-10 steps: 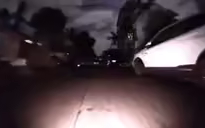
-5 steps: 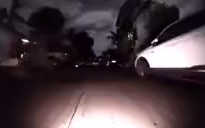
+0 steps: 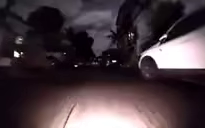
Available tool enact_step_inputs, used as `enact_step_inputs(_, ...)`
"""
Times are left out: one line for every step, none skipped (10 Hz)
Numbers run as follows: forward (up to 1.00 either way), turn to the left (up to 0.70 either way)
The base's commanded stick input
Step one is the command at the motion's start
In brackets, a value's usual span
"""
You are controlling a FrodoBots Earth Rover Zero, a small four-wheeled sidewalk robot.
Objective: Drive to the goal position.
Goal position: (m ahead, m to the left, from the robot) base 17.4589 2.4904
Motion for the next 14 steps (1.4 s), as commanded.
enact_step_inputs(1.00, 0.00)
enact_step_inputs(1.00, 0.00)
enact_step_inputs(1.00, 0.00)
enact_step_inputs(1.00, 0.00)
enact_step_inputs(1.00, 0.00)
enact_step_inputs(1.00, 0.00)
enact_step_inputs(1.00, 0.00)
enact_step_inputs(1.00, 0.00)
enact_step_inputs(1.00, 0.00)
enact_step_inputs(1.00, 0.14)
enact_step_inputs(1.00, 0.27)
enact_step_inputs(1.00, 0.09)
enact_step_inputs(1.00, 0.00)
enact_step_inputs(1.00, 0.00)
